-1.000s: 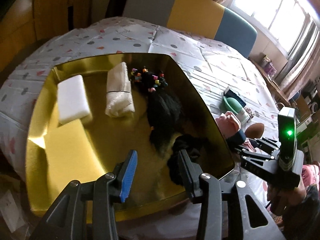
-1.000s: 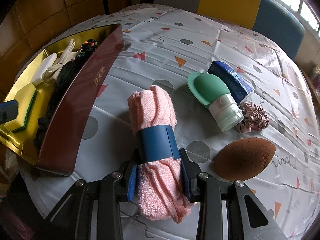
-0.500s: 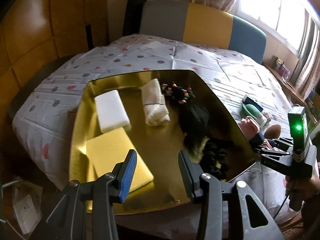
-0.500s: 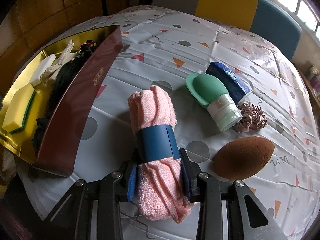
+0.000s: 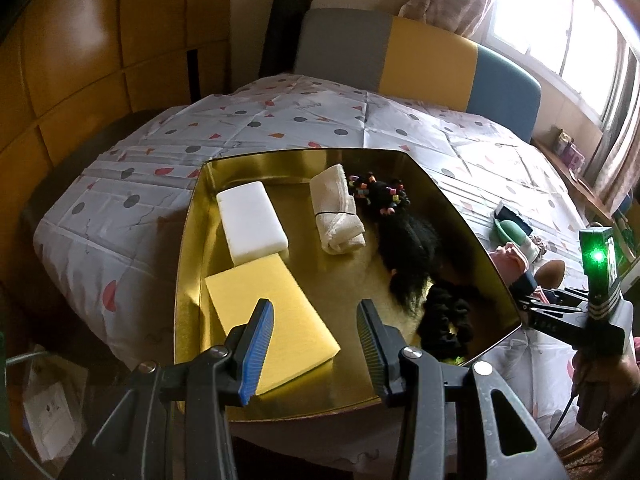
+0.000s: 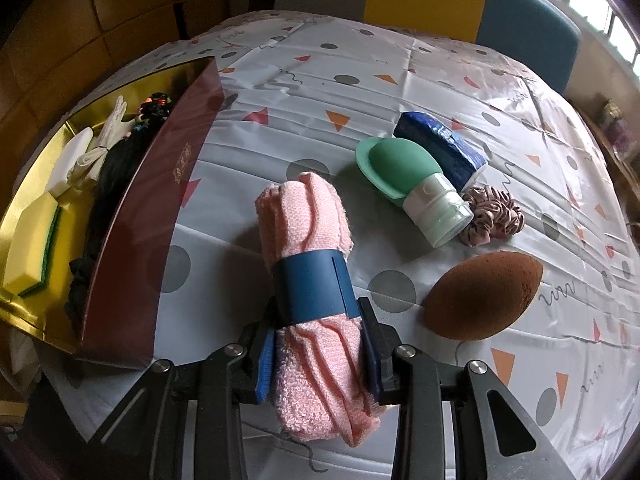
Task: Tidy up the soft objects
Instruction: 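Carry the pink towel into the tray and open the right gripper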
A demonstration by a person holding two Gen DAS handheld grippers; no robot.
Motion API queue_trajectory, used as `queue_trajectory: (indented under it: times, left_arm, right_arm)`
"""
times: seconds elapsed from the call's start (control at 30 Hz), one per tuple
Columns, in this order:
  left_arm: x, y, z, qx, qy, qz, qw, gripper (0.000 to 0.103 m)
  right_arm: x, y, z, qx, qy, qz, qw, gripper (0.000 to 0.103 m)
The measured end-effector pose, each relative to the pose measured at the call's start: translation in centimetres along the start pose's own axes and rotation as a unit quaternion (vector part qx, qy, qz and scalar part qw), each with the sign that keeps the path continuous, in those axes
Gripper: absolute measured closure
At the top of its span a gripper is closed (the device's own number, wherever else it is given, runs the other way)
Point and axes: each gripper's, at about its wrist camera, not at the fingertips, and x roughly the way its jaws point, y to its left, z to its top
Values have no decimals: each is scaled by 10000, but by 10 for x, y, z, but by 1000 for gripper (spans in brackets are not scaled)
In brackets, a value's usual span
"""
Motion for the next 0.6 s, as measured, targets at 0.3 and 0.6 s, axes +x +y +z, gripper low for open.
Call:
queue_trajectory:
  times: [0.3,0.6]
  left_arm:
    - [-2,12,-2,-151,-12,-34,9999,60]
    - [-5,34,0,-422,-71,90,9990,60]
  right_arm:
    - [-11,2,5,201,-72,-49,9998,68]
    - [-63,29,35,170,-800,297,9962,68]
